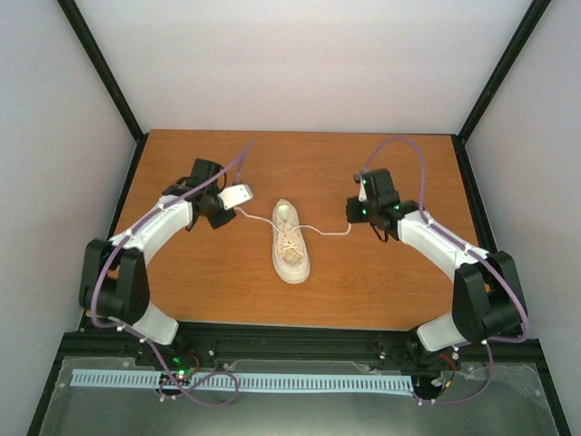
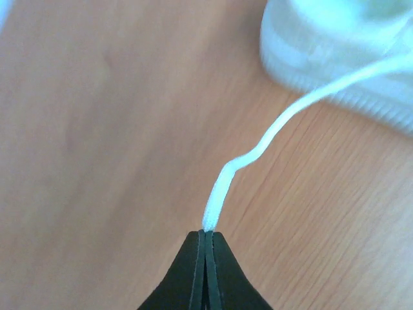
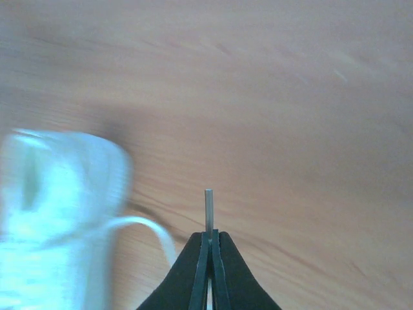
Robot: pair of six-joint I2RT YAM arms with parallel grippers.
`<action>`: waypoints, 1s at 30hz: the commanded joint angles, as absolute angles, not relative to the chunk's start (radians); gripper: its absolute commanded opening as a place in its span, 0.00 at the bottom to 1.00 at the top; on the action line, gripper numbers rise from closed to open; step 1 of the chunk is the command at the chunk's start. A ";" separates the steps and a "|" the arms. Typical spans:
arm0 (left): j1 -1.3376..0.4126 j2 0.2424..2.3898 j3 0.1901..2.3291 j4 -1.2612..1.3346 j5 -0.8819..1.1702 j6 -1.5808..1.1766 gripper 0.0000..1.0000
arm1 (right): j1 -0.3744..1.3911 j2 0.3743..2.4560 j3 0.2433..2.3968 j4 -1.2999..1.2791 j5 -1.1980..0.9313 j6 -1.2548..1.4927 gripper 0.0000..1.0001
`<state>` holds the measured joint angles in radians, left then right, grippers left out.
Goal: Tie the shoes
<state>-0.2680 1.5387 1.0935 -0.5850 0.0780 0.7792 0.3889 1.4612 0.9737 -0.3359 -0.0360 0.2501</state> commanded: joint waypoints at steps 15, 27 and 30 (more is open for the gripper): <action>-0.370 1.306 1.152 -0.781 0.298 0.664 0.01 | 0.671 1.875 1.377 0.029 -0.669 0.401 0.03; -0.370 1.285 1.197 -0.865 0.367 0.651 0.01 | 0.699 1.908 1.389 -0.030 -0.600 0.396 0.03; -0.370 1.276 1.174 -0.892 0.382 0.672 0.01 | 0.691 1.920 1.458 -0.042 -0.563 0.415 0.03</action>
<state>-0.3721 1.3022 1.1545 -0.8261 0.3294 0.6579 0.6918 1.9018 1.3708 -0.0315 -0.6167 0.3912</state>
